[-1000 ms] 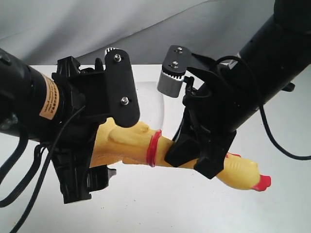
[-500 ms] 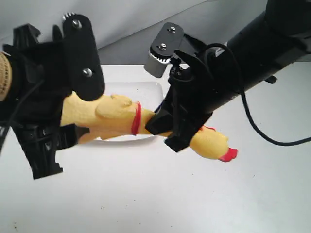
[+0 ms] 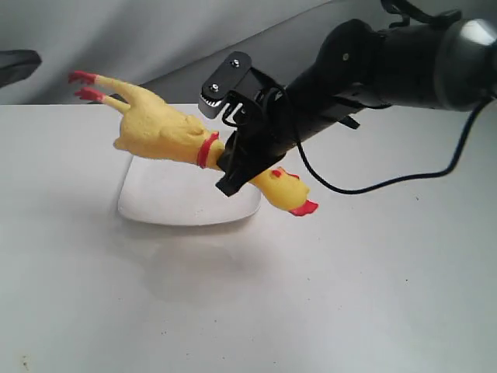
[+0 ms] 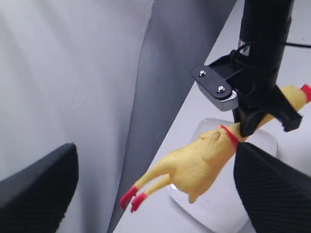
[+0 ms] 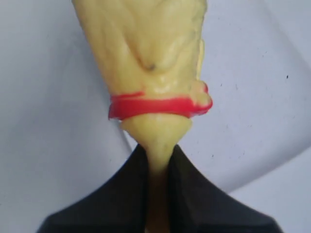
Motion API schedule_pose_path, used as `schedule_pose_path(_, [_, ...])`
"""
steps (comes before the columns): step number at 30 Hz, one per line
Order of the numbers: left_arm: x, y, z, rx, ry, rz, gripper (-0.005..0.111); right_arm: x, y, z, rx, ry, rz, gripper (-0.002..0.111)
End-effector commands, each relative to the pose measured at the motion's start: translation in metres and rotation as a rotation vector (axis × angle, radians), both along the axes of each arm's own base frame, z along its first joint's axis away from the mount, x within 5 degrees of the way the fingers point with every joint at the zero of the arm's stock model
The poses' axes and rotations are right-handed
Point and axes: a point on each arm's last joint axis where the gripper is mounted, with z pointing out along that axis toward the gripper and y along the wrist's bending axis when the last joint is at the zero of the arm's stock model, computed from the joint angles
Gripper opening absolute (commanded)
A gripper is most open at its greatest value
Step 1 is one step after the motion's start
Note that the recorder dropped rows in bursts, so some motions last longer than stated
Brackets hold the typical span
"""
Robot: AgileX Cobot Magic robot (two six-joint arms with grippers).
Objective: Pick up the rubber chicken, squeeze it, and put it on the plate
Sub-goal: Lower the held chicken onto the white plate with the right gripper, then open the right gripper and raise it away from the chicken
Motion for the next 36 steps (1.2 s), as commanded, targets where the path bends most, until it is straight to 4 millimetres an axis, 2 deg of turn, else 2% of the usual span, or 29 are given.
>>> schedule_pose_path(1, [-0.011, 0.011, 0.006, -0.148, 0.039, 0.053, 0.080, 0.025, 0.016, 0.001, 0.034, -0.044, -0.004, 0.000])
schedule_pose_path(3, [-0.015, 0.018, 0.005, -0.199, 0.078, 0.099, 0.072, 0.040, 0.026, -0.007, 0.038, -0.045, 0.002, 0.000])
schedule_pose_path(5, [-0.017, 0.022, 0.001, -0.211, 0.133, 0.151, 0.057, 0.052, 0.034, -0.022, 0.031, -0.030, 0.006, 0.000])
schedule_pose_path(6, [-0.018, 0.022, -0.002, -0.229, 0.176, 0.169, 0.048, 0.058, 0.038, -0.038, 0.020, -0.008, 0.006, 0.000])
schedule_pose_path(10, [-0.020, 0.022, -0.006, -0.234, 0.234, 0.180, 0.016, 0.068, 0.043, -0.082, -0.018, 0.033, -0.006, 0.000])
schedule_pose_path(11, [-0.020, 0.022, -0.006, -0.237, 0.238, 0.178, 0.006, 0.068, 0.042, -0.090, -0.030, 0.043, -0.005, 0.000])
schedule_pose_path(12, [-0.021, 0.022, -0.007, -0.238, 0.242, 0.178, 0.000, 0.069, 0.042, -0.095, -0.050, 0.040, 0.004, 0.000])
schedule_pose_path(15, [-0.021, 0.022, -0.007, -0.236, 0.244, 0.180, 0.000, 0.070, 0.041, -0.092, -0.049, 0.040, -0.019, 0.001])
schedule_pose_path(17, [-0.021, 0.022, -0.007, -0.264, 0.255, 0.193, 0.000, 0.069, 0.040, -0.087, -0.043, 0.048, -0.042, 0.010])
schedule_pose_path(22, [-0.020, 0.027, -0.006, -0.273, 0.235, 0.254, 0.000, 0.064, 0.037, -0.061, -0.050, 0.042, -0.029, 0.045])
schedule_pose_path(24, [-0.021, 0.035, -0.003, -0.267, 0.207, 0.292, 0.000, 0.061, 0.033, -0.044, -0.066, 0.036, -0.035, 0.053])
schedule_pose_path(26, [-0.026, 0.043, 0.000, -0.270, 0.177, 0.311, 0.000, 0.055, 0.027, -0.024, -0.085, 0.038, -0.051, 0.054])
schedule_pose_path(28, [-0.036, 0.055, 0.005, -0.326, 0.151, 0.322, 0.000, 0.048, 0.018, 0.002, -0.126, 0.032, -0.075, 0.051])
schedule_pose_path(30, [-0.048, 0.067, 0.009, -0.403, 0.130, 0.323, 0.000, 0.039, 0.008, 0.027, -0.165, 0.019, -0.092, 0.043])
schedule_pose_path(32, [-0.064, 0.083, 0.014, -0.490, 0.103, 0.315, 0.000, 0.027, -0.001, 0.053, -0.180, 0.019, -0.084, 0.029])
schedule_pose_path(35, [-0.090, 0.105, 0.015, -0.609, 0.099, 0.270, 0.000, 0.001, -0.011, 0.091, -0.184, 0.029, -0.039, 0.000])
schedule_pose_path(36, [-0.097, 0.109, 0.014, -0.640, 0.107, 0.250, 0.000, -0.009, -0.012, 0.102, -0.172, 0.030, -0.021, 0.000])
